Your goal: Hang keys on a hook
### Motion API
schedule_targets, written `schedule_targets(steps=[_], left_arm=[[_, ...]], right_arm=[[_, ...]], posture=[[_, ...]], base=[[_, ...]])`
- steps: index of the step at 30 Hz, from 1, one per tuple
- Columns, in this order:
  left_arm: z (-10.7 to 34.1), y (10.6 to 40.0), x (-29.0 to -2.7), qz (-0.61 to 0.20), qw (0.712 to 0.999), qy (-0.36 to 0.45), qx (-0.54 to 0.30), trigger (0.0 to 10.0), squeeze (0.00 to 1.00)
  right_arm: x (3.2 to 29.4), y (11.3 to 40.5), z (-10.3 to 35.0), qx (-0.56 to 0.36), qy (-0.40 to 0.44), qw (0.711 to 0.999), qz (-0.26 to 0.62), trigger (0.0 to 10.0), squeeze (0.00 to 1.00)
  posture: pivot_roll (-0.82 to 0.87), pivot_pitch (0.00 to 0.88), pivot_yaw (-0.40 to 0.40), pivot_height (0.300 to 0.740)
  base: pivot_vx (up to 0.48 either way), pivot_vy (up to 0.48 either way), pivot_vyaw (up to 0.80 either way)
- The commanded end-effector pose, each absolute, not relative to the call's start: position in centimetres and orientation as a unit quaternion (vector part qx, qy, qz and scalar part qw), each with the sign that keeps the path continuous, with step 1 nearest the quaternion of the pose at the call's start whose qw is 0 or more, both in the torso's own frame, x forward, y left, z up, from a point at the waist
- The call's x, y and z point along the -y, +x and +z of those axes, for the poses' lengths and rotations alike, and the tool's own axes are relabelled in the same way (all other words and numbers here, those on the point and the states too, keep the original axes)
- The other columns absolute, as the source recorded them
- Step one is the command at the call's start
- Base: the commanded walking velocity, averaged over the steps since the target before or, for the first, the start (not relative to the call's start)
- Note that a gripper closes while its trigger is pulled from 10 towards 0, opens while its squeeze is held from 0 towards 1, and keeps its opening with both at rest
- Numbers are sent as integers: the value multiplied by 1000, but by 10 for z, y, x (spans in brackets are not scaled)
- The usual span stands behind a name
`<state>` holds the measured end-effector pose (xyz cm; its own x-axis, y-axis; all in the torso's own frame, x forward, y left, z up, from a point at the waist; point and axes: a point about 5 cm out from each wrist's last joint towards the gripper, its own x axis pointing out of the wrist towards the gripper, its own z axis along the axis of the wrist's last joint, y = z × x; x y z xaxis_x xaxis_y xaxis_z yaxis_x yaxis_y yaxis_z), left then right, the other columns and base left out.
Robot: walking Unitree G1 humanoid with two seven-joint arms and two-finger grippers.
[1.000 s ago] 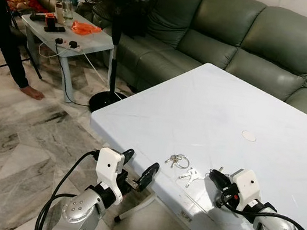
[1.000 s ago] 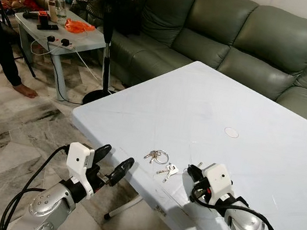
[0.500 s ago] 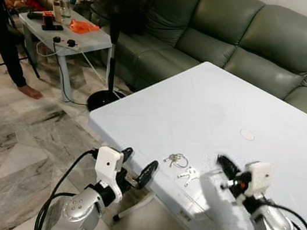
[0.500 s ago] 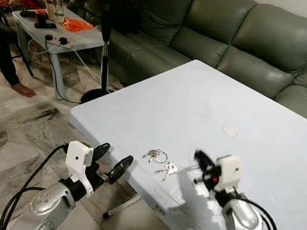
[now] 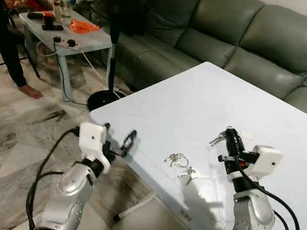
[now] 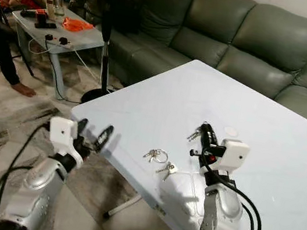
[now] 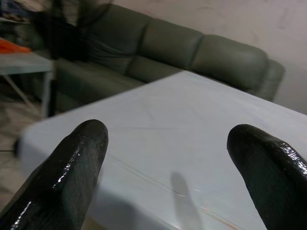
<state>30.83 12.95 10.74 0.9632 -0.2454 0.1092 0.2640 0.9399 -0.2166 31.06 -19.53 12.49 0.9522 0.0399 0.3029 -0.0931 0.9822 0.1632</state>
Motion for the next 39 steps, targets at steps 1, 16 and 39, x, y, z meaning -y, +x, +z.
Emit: schedule_targets(steps=[1, 16, 39], left_arm=[[113, 312, -130, -121, 985, -114, 52, 10000, 0], [90, 303, -139, -101, 984, -145, 29, 10000, 0], [98, 310, -143, -103, 982, -152, 41, 10000, 0]], right_arm=[[199, 304, 128, 155, 75, 985, -5, 10000, 0], [199, 274, 85, 73, 84, 992, -56, 10000, 0], [185, 283, 98, 84, 55, 995, -28, 10000, 0]], posture=[[-6, 0, -70, 740], [-16, 0, -44, 740], [-8, 0, -46, 740]], base=[[0, 0, 0], [0, 0, 0], [0, 65, 0]])
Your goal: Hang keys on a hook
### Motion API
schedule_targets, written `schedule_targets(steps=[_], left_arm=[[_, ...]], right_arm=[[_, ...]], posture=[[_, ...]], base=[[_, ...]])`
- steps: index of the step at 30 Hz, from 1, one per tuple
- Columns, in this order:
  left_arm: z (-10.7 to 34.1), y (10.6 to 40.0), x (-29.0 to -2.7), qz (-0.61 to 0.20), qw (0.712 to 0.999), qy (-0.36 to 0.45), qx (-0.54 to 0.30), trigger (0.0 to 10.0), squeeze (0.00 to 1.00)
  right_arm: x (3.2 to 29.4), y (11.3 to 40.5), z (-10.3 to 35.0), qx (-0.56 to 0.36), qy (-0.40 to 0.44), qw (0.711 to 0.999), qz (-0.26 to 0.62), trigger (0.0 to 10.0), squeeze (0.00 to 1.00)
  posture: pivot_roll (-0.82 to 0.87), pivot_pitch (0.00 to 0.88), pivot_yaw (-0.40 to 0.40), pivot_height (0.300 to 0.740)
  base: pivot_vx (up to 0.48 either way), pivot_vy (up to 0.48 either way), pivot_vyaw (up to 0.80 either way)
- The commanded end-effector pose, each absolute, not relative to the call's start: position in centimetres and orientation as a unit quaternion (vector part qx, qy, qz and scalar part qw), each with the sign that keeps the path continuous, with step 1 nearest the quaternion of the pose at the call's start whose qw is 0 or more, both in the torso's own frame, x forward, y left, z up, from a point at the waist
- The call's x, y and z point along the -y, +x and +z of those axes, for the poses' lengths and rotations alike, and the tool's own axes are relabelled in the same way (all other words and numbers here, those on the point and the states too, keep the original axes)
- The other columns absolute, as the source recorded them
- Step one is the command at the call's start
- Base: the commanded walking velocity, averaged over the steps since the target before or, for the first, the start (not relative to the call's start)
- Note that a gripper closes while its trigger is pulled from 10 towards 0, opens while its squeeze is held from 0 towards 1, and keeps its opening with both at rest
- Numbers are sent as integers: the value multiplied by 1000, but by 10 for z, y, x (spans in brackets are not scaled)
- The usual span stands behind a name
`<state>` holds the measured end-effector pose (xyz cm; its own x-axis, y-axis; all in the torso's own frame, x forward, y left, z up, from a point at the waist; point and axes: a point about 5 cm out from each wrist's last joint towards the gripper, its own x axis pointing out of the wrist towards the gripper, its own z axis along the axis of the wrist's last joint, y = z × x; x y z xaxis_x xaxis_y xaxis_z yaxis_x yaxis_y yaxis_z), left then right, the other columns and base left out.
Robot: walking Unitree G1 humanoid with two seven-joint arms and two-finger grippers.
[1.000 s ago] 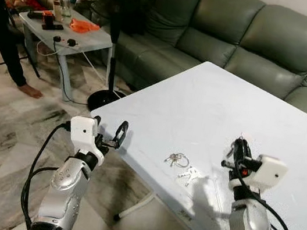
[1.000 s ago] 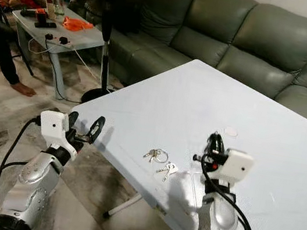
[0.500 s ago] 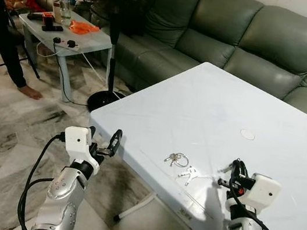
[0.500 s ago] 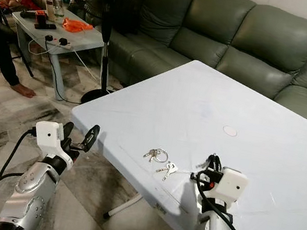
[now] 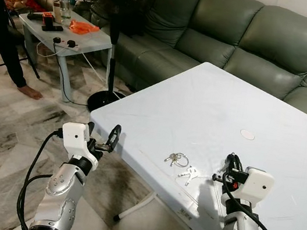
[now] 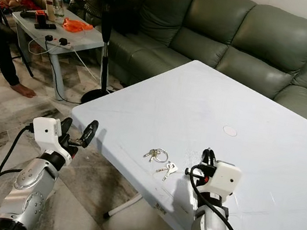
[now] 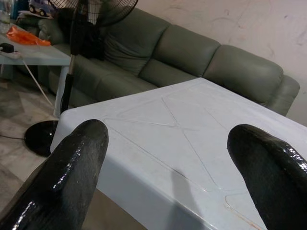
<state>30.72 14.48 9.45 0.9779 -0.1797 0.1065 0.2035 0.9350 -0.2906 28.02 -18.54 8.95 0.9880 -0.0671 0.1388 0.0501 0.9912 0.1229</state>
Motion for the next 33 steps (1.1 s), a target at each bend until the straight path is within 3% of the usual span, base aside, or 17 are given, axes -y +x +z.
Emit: schedule_targets(steps=[1, 33], left_arm=[[98, 310, -143, -103, 982, -153, 41, 10000, 0], [98, 312, -141, -105, 981, -155, 44, 10000, 0]], right_arm=[[184, 283, 98, 84, 55, 995, -27, 10000, 0], [182, 283, 97, 79, 50, 995, -15, 10000, 0]], posture=[[-8, 0, -46, 740], [-6, 0, -60, 740]], base=[[0, 330, 0], [0, 385, 0]])
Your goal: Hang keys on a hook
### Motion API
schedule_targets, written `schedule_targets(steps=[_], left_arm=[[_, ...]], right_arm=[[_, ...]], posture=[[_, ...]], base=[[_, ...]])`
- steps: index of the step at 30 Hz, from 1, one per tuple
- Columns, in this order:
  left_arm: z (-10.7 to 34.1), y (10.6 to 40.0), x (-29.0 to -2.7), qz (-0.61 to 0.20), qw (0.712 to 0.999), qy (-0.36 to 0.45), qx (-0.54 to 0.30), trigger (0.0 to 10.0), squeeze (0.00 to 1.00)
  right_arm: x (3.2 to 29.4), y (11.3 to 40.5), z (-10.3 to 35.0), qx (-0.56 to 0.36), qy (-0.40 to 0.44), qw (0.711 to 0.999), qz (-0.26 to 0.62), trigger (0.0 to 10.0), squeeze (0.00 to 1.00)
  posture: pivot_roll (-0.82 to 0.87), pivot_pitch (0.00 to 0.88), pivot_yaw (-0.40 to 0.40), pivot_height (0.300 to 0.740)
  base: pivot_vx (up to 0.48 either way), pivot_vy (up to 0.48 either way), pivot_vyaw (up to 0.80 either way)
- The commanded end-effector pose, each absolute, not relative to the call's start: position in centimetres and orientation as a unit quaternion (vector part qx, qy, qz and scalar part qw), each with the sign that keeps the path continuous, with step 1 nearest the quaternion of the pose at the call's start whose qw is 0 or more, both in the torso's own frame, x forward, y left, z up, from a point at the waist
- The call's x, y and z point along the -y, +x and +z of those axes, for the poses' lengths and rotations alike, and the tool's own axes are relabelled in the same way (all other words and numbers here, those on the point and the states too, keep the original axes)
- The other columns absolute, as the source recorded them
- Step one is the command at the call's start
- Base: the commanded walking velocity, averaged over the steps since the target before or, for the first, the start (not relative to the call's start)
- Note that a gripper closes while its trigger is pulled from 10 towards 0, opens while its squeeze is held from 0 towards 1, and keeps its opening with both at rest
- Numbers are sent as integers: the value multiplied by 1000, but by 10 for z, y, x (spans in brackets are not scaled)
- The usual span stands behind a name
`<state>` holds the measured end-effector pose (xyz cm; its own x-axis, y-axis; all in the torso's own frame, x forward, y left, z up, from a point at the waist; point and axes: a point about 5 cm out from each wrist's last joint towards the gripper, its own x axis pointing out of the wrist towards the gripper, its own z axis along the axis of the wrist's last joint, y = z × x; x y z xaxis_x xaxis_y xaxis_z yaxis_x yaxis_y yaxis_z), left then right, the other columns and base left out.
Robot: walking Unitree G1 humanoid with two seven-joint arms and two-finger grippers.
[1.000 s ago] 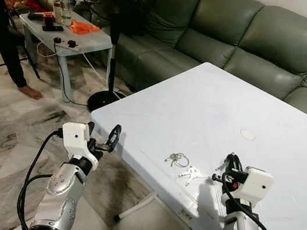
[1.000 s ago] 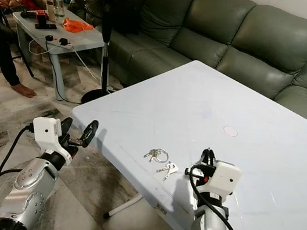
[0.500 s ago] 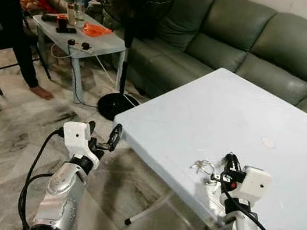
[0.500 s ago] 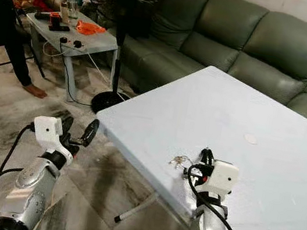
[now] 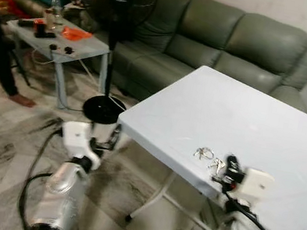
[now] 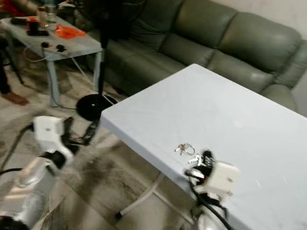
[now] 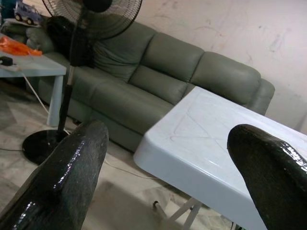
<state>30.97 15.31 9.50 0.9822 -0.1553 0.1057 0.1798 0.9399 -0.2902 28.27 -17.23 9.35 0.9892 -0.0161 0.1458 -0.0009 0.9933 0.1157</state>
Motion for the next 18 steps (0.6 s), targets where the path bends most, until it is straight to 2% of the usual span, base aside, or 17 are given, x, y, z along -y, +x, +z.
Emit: schedule_targets(steps=[1, 8, 18], left_arm=[[98, 312, -141, -105, 981, -155, 44, 10000, 0], [98, 313, -141, -106, 981, -154, 44, 10000, 0], [99, 314, -138, -106, 981, -156, 47, 10000, 0]], right_arm=[[182, 283, 97, 79, 50, 995, -15, 10000, 0], [181, 283, 98, 79, 48, 996, -13, 10000, 0], [182, 284, 99, 78, 37, 996, -7, 10000, 0]], posture=[[-6, 0, -60, 740], [-7, 0, -63, 740], [-11, 0, -65, 740]], base=[[0, 386, 0], [0, 373, 0], [0, 0, 0]])
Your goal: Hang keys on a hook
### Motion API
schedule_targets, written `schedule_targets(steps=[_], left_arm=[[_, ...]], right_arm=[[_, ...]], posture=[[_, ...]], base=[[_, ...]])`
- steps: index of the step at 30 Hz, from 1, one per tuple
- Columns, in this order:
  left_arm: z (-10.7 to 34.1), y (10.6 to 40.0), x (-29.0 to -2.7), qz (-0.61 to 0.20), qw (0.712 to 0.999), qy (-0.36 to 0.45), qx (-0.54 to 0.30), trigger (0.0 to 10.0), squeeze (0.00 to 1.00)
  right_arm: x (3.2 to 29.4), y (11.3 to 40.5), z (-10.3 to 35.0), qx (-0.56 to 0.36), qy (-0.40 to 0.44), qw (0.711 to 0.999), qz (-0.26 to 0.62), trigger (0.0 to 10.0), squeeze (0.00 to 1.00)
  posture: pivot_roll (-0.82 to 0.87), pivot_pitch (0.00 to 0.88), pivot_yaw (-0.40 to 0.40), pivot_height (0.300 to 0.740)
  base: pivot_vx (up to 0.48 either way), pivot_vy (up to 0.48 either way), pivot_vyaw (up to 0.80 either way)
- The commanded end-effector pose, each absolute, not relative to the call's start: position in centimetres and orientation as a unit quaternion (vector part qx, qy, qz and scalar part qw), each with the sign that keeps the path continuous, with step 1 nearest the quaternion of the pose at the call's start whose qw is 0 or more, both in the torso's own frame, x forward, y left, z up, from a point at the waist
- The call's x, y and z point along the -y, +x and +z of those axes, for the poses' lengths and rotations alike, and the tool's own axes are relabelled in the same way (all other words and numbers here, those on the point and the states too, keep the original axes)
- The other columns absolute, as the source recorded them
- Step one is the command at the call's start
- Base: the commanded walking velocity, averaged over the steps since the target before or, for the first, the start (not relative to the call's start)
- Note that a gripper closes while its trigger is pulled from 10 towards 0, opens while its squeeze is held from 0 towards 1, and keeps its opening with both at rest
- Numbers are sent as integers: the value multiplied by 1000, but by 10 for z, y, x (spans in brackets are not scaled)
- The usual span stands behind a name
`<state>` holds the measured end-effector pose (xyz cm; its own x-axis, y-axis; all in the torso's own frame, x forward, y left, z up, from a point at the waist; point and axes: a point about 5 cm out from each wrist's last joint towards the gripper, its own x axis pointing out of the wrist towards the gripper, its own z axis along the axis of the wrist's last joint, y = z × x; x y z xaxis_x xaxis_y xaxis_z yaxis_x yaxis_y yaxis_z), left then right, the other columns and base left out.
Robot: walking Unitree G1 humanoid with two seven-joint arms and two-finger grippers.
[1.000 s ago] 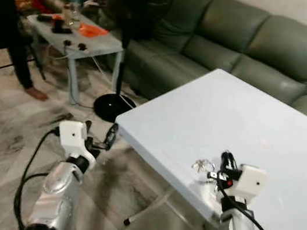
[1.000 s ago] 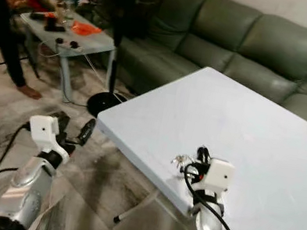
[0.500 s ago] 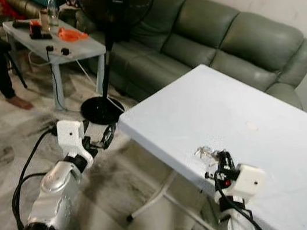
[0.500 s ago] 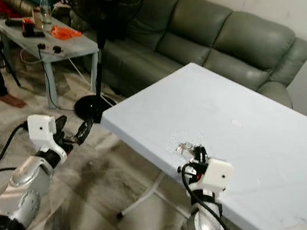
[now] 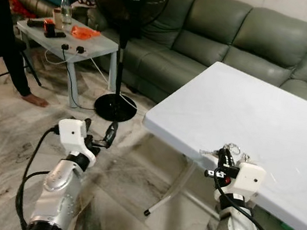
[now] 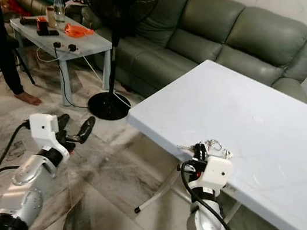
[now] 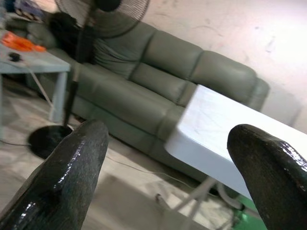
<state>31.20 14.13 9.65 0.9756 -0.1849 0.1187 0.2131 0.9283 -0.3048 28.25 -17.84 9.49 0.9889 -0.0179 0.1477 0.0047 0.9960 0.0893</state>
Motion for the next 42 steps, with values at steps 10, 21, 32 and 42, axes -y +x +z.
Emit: schedule_targets(steps=[10, 21, 32, 42], left_arm=[[100, 313, -139, -102, 980, -161, 53, 10000, 0], [104, 317, -135, -119, 979, -153, 56, 10000, 0], [105, 320, -136, -129, 981, -136, 57, 10000, 0], [111, 326, -133, -132, 981, -123, 66, 10000, 0]], right_arm=[[182, 287, 95, 52, 20, 998, 2, 10000, 0], [179, 292, 96, 47, 11, 999, 12, 10000, 0], [175, 295, 96, 44, 10, 999, 14, 10000, 0], [169, 301, 98, 50, 14, 998, 17, 10000, 0]], posture=[[-13, 0, -66, 740], [-13, 0, -64, 740], [-11, 0, -49, 740], [-5, 0, -50, 740]], base=[[0, 0, -49], [0, 0, -720], [0, 0, -694], [0, 0, -693]])
